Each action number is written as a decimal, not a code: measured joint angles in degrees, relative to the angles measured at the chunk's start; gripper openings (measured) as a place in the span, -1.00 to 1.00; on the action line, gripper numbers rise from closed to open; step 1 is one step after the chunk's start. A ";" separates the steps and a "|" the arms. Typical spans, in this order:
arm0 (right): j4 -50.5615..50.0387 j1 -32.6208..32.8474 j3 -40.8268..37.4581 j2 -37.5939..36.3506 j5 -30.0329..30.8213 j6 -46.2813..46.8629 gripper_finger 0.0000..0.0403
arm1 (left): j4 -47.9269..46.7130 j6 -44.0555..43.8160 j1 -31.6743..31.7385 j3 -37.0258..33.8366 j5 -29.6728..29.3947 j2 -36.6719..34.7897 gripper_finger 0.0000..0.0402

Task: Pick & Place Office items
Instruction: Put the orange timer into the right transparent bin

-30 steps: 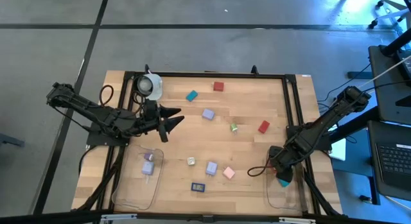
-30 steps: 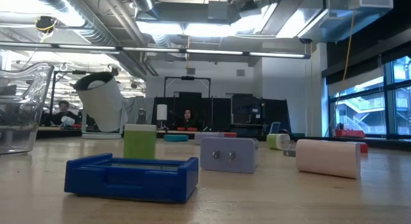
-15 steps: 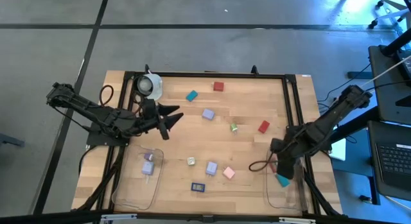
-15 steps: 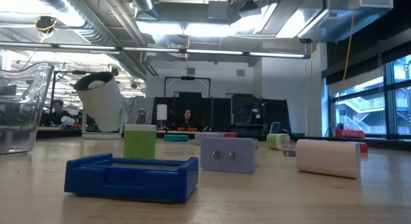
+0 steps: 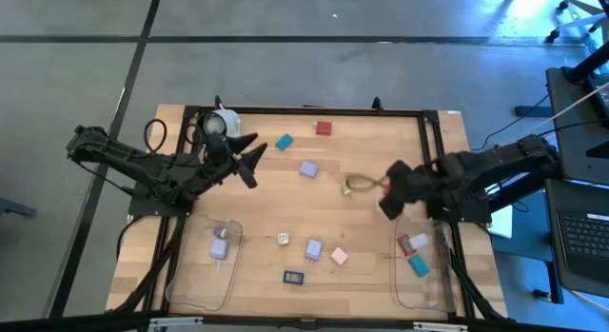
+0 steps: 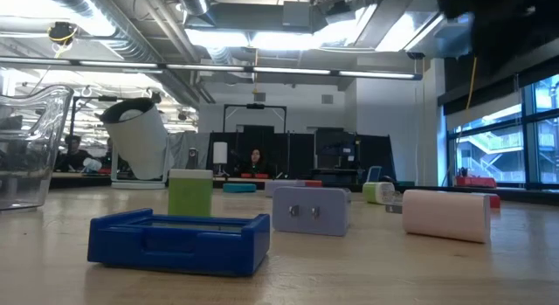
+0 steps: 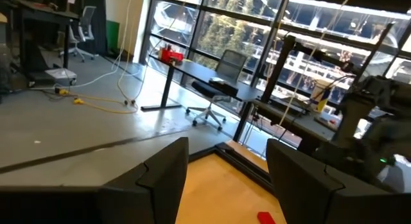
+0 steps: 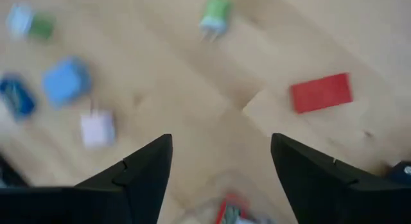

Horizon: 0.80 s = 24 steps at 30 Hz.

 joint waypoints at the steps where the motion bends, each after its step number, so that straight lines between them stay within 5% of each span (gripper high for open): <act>1: -0.21 -1.91 -0.44 0.00 0.02 0.78 0.36 | -0.16 -0.02 0.14 0.00 0.00 0.00 0.02; 8: -0.39 -11.97 -7.56 0.00 0.43 15.80 0.57 | -0.87 -0.09 0.34 0.00 0.06 0.00 0.02; 14: 10.25 -13.45 -19.54 0.00 5.93 36.86 0.57 | -1.39 0.36 0.34 0.00 0.15 0.00 0.02; 24: 16.73 -14.43 -31.12 1.33 7.42 52.27 0.45 | -2.32 11.17 0.34 0.00 0.13 0.00 0.02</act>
